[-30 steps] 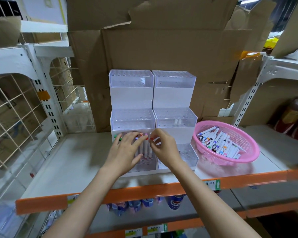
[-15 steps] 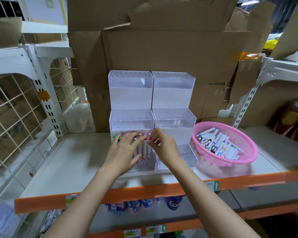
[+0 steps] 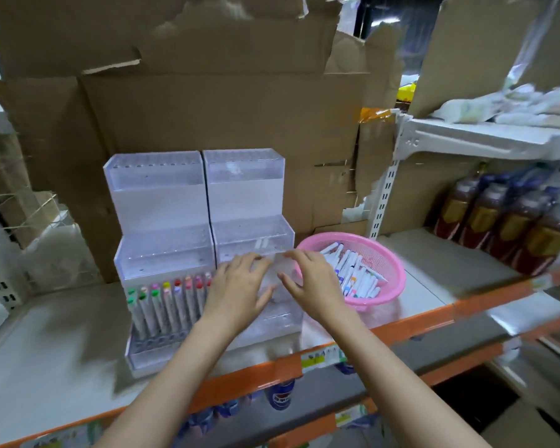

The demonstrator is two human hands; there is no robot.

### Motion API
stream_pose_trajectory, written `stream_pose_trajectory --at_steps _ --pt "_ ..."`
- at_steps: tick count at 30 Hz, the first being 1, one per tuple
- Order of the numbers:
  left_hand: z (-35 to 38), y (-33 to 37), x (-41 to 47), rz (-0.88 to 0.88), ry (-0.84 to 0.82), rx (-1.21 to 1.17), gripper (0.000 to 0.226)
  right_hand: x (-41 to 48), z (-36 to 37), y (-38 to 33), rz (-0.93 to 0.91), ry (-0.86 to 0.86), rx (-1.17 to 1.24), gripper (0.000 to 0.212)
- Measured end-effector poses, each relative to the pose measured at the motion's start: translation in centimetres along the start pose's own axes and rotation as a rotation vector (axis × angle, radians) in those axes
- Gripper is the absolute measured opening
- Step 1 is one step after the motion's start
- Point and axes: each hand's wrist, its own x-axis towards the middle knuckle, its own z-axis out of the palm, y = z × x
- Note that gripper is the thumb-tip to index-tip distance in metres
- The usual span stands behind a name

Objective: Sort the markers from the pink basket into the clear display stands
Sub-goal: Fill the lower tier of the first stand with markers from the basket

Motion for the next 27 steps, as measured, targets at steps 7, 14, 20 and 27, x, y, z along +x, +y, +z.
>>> stream_pose_trajectory --at_steps 7,14,20,27 --pt "4.7 7.6 5.1 0.148 -0.101 -0.153 0.046 -0.9 -4.2 7.6 0.295 -0.202 -0.358 0.046" --pt "9.8 11.3 9.5 0.031 -0.388 -0.109 0.038 -0.3 -4.5 13.3 0.381 -0.365 -0.313 0.036" --pt "12.3 11.7 12.0 -0.085 -0.462 -0.043 0.028 2.2 -2.9 16.7 0.404 -0.491 -0.281 0.038" --pt "13.6 13.1 13.5 -0.193 -0.415 0.052 0.020 4.2 -2.0 18.6 0.344 -0.495 -0.283 0.031"
